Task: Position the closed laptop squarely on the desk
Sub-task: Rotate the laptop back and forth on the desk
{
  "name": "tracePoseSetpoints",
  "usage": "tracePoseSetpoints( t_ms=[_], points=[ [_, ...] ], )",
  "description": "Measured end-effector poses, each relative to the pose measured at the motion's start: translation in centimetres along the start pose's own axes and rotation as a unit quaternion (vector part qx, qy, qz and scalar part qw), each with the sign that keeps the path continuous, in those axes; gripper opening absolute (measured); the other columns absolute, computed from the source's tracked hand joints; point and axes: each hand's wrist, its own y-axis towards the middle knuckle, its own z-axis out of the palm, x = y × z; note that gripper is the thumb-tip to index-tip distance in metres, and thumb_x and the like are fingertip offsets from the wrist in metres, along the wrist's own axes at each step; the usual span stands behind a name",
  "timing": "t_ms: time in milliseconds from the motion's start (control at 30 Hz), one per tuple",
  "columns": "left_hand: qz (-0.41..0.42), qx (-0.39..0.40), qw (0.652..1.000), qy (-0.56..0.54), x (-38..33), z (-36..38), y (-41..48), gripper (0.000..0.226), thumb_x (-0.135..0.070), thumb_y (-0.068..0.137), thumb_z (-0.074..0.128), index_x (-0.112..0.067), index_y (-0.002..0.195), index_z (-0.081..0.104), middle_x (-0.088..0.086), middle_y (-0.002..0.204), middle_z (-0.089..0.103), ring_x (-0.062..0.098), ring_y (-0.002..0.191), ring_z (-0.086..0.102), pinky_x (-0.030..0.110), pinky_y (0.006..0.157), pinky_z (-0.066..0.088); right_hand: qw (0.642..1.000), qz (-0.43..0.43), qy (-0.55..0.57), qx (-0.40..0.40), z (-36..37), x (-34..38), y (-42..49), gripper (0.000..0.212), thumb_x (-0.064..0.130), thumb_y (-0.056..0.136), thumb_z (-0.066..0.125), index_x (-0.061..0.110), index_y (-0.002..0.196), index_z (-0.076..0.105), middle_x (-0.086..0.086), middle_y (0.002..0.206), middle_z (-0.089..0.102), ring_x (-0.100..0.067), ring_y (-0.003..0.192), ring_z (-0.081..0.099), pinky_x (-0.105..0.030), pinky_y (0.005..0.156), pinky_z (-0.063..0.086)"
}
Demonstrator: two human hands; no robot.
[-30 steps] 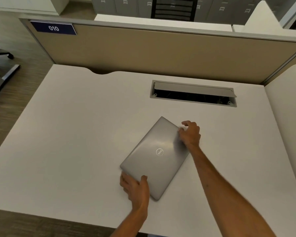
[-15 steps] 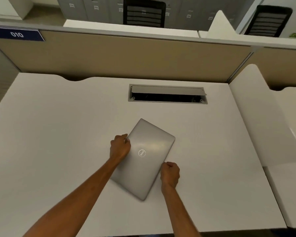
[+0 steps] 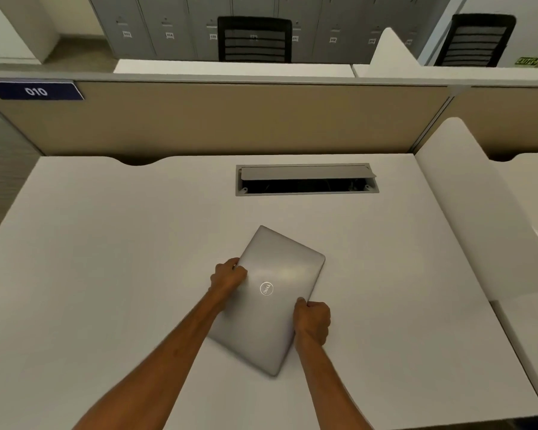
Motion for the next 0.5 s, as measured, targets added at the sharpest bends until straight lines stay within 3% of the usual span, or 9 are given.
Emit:
tracePoseSetpoints(
  t_ms=[100, 200, 333, 400, 500],
  points=[
    [-0.010, 0.016, 0.999, -0.043, 0.4, -0.2, -0.1, 0.075, -0.036, 0.072, 0.062, -0.021, 0.145, 0.063, 0.013, 0.151, 0.055, 0.039, 0.141, 0.051, 0.054, 0.120, 0.044, 1.000, 0.011, -0.003, -0.001, -0.5, 0.3, 0.2, 0.032, 0.026, 0.095, 0.071, 0.007, 0.070, 0.065, -0.015, 0.085, 0.074, -0.038, 0.081, 0.072, -0.032, 0.073, 0.048],
    [-0.020, 0.013, 0.997, -0.079, 1.4, 0.0, 0.2, 0.053, -0.027, 0.086, 0.069, -0.022, 0.138, 0.067, 0.012, 0.148, 0.058, 0.038, 0.138, 0.053, 0.052, 0.119, 0.045, 1.000, 0.010, -0.008, 0.006, -1.1, 0.6, 0.3, 0.028, 0.025, 0.091, 0.071, 0.010, 0.068, 0.063, -0.013, 0.077, 0.071, -0.039, 0.079, 0.073, -0.033, 0.072, 0.049],
    [-0.034, 0.004, 0.991, -0.126, 2.4, 0.2, 0.0, 0.054, -0.024, 0.088, 0.071, -0.024, 0.142, 0.065, 0.010, 0.149, 0.059, 0.035, 0.134, 0.057, 0.042, 0.104, 0.048, 0.999, -0.005, -0.027, 0.020, -1.7, 1.1, 0.8, 0.028, 0.022, 0.087, 0.071, 0.016, 0.064, 0.057, -0.007, 0.073, 0.065, -0.029, 0.068, 0.064, -0.032, 0.069, 0.048],
    [-0.039, -0.002, 0.989, -0.142, 3.1, 0.3, -0.4, 0.063, -0.026, 0.089, 0.072, -0.025, 0.150, 0.057, 0.009, 0.153, 0.055, 0.035, 0.137, 0.054, 0.045, 0.108, 0.048, 0.998, -0.021, -0.044, 0.029, -2.0, 1.5, 1.1, 0.031, 0.020, 0.086, 0.071, 0.018, 0.061, 0.053, -0.005, 0.071, 0.062, -0.025, 0.065, 0.060, -0.032, 0.067, 0.046],
    [-0.056, -0.006, 0.981, -0.186, 4.4, 0.5, -1.7, 0.070, -0.027, 0.090, 0.074, -0.026, 0.155, 0.049, 0.008, 0.158, 0.048, 0.035, 0.140, 0.050, 0.046, 0.110, 0.045, 0.994, -0.055, -0.084, 0.052, -2.3, 2.8, 1.6, 0.018, 0.024, 0.088, 0.073, 0.012, 0.075, 0.070, -0.008, 0.086, 0.075, -0.031, 0.080, 0.072, -0.039, 0.078, 0.060]
  ],
)
